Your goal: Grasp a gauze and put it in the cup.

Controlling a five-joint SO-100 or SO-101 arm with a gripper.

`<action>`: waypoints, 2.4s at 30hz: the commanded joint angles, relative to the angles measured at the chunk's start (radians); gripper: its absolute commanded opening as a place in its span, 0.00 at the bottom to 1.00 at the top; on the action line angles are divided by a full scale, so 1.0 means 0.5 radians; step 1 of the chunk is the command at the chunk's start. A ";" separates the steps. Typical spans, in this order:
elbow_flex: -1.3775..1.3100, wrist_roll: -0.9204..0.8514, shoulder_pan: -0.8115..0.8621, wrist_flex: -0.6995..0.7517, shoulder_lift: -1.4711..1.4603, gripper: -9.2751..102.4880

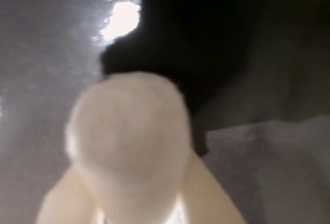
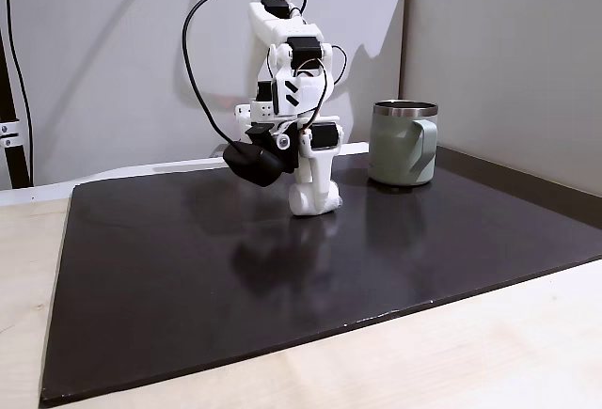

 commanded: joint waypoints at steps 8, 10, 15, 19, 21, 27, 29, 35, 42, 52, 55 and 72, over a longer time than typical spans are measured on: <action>-0.190 0.071 -0.003 0.212 0.230 0.08; -0.279 0.095 -0.028 0.334 0.322 0.08; -0.537 0.141 -0.077 0.641 0.518 0.08; -0.795 0.181 -0.114 0.908 0.626 0.08; -0.933 0.190 -0.132 1.046 0.660 0.08; -1.249 0.199 -0.169 1.344 0.736 0.08; -1.304 0.202 -0.178 1.390 0.739 0.08; -1.335 0.252 -0.279 1.417 0.730 0.08; -1.562 0.387 -0.672 1.537 0.641 0.08; -1.690 0.402 -1.157 1.721 0.543 0.08; -1.565 0.390 -1.252 1.721 0.595 0.08; -0.785 0.341 -1.230 1.424 0.853 0.08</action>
